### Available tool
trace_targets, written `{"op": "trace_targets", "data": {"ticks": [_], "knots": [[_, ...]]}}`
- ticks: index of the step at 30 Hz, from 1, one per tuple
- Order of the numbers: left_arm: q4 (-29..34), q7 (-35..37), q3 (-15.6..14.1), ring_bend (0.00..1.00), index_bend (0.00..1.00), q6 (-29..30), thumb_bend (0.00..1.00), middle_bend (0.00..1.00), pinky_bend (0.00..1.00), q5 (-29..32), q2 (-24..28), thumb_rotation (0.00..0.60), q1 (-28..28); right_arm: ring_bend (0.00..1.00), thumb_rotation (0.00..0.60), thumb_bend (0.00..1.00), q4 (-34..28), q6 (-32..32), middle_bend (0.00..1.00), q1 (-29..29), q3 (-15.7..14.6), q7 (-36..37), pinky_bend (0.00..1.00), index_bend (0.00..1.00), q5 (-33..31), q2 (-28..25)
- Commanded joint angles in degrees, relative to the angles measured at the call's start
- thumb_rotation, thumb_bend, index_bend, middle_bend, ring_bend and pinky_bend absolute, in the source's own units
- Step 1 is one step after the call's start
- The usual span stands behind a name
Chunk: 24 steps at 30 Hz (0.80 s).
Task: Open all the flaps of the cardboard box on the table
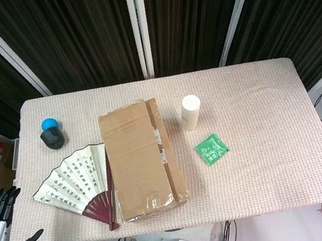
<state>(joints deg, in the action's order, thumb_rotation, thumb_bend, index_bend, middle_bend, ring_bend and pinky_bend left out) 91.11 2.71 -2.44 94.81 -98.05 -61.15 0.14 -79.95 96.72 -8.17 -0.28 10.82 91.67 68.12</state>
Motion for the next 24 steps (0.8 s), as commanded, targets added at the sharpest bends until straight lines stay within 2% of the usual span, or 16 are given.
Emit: {"op": "trace_targets", "data": {"ticks": [1, 11, 15, 20, 24], "knots": [[0.1, 0.0, 0.1, 0.03, 0.09, 0.2, 0.0, 0.09, 0.14, 0.1, 0.2, 0.395, 0.1, 0.0, 0.6, 0.32, 0.0, 0.0, 0.0, 0.0, 0.0, 0.0, 0.0, 0.0, 0.1, 0.0], [0.6, -0.2, 0.1, 0.03, 0.09, 1.3, 0.0, 0.09, 0.14, -0.3, 0.6, 0.397, 0.6, 0.0, 0.6, 0.32, 1.0, 0.6, 0.0, -0.5, -0.4, 0.8, 0.0, 0.0, 0.4, 0.3], [1.3, -0.3, 0.4, 0.03, 0.09, 1.8, 0.0, 0.09, 0.14, -0.9, 1.2, 0.42, 0.4, 0.0, 0.6, 0.32, 1.3, 1.2, 0.0, -0.8, -0.4, 1.4, 0.0, 0.0, 0.5, 0.2], [4.3, 1.5, 1.8, 0.03, 0.09, 1.6, 0.0, 0.09, 0.14, -1.8, 3.6, 0.431, -1.5, 0.0, 0.6, 0.32, 0.9, 1.0, 0.0, -0.6, -0.1, 1.5, 0.0, 0.0, 0.3, -0.1], [8.9, 3.9, 4.0, 0.03, 0.09, -0.8, 0.0, 0.09, 0.14, -2.0, 6.6, 0.452, -5.0, 0.0, 0.6, 0.32, 0.1, 0.0, 0.0, 0.0, 0.0, 0.8, 0.0, 0.0, 0.2, -0.4]]}}
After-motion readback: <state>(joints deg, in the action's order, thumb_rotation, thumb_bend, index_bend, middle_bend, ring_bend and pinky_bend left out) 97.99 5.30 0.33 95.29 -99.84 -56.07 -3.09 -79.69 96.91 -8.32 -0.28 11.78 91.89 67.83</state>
